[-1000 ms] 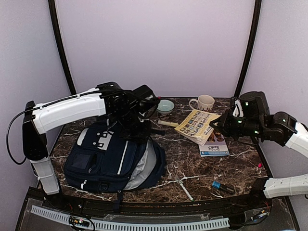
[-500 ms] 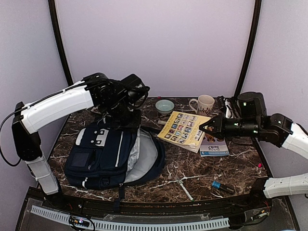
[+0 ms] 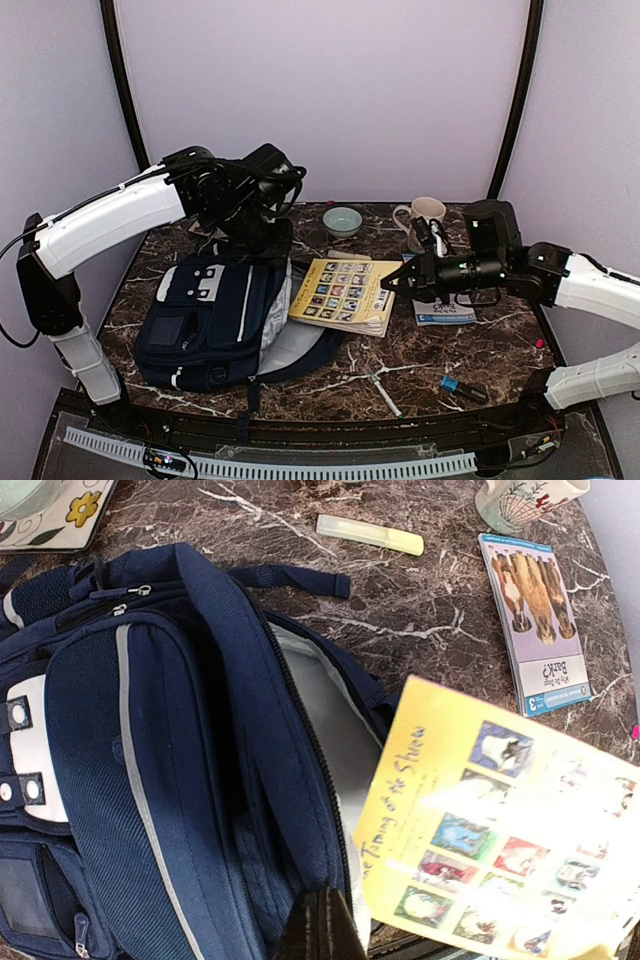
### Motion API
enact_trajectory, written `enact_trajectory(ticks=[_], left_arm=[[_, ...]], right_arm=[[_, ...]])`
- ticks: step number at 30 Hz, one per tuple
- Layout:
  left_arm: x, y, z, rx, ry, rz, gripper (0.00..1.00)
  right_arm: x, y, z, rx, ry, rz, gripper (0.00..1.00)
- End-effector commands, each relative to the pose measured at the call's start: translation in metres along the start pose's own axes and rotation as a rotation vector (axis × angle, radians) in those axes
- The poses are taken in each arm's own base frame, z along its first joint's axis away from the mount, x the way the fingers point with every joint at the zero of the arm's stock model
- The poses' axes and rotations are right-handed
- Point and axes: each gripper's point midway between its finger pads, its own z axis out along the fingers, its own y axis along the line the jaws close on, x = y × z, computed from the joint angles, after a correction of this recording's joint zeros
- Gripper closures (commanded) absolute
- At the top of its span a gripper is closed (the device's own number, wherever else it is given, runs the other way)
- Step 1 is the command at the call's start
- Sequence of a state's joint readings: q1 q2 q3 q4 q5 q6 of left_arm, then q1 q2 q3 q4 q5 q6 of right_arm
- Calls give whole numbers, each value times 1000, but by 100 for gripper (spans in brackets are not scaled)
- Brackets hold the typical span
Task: Pack the student bag
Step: Place the book in the largest pocket of the bag.
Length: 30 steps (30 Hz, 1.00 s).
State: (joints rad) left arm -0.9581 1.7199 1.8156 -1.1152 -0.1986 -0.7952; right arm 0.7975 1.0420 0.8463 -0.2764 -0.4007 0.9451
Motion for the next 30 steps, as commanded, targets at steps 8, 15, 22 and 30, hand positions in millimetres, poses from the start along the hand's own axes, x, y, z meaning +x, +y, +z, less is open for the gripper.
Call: enact_trajectory(ticks=[8,15,22,30], left_arm=[[-30,-28,-53,202,-158,38,100],[-25,-26,-59,229,-164,43,100],[-21,-16,-67,231,-186,26,100],[-9,13,-65,133,-166,-18,100]], right_arm=[[-23,41,56,-189,113,-72,100],[-34,46,97,-240,181,-61,100],[-38,50,136,-289,237,-25,100],[-31,43,183,-295,313,-1,100]])
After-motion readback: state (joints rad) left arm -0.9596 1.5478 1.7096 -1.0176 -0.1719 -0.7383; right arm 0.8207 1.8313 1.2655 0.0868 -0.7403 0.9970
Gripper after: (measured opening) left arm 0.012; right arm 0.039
